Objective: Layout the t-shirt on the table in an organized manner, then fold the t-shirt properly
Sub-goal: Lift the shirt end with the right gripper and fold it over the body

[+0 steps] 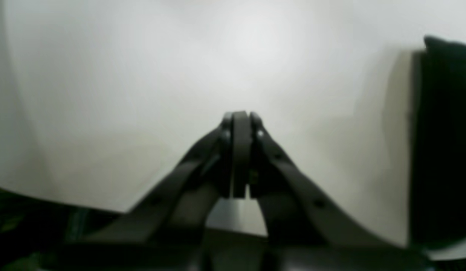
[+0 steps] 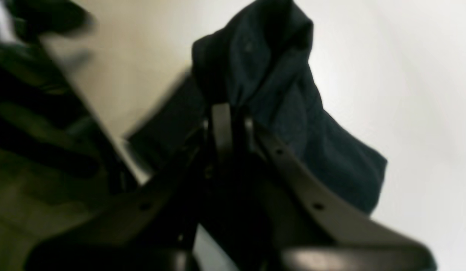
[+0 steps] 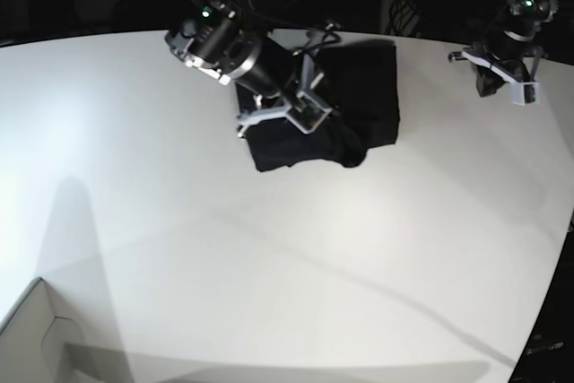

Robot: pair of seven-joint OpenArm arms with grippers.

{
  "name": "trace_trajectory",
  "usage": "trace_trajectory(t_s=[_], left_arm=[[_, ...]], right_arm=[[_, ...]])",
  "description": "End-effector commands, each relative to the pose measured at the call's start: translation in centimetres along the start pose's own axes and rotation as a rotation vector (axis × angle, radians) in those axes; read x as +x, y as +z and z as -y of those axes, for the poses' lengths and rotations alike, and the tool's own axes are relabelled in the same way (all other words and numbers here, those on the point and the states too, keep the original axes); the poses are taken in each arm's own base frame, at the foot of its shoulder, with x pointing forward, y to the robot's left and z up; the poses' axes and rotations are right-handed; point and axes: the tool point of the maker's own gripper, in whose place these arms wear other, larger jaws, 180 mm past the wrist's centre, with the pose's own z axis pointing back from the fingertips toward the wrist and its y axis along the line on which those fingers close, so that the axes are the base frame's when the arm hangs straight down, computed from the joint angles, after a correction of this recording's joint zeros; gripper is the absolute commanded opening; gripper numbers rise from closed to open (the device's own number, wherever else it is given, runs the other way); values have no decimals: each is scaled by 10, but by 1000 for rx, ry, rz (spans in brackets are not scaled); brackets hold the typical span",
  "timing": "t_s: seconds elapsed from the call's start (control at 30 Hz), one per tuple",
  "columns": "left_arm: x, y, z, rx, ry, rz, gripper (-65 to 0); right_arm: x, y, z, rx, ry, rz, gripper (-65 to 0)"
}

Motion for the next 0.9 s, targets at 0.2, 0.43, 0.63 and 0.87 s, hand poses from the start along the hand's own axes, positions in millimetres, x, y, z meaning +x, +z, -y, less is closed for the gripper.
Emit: trace_trajectory(t_s=[0.2, 0.43, 0.63, 0.87], left_arm=[[21, -10, 6, -16, 27, 62, -649], [4, -37, 57, -150, 24, 0, -649], [-8, -45, 81, -212, 13, -40, -649], [-5, -43, 81, -210, 7, -29, -649]], right_arm=[[31, -31, -30, 137, 74, 79, -650], [32, -44, -35, 174, 107, 66, -650], [36, -53, -30, 179, 132, 63, -650], [32, -75, -51, 271, 202, 22, -650]])
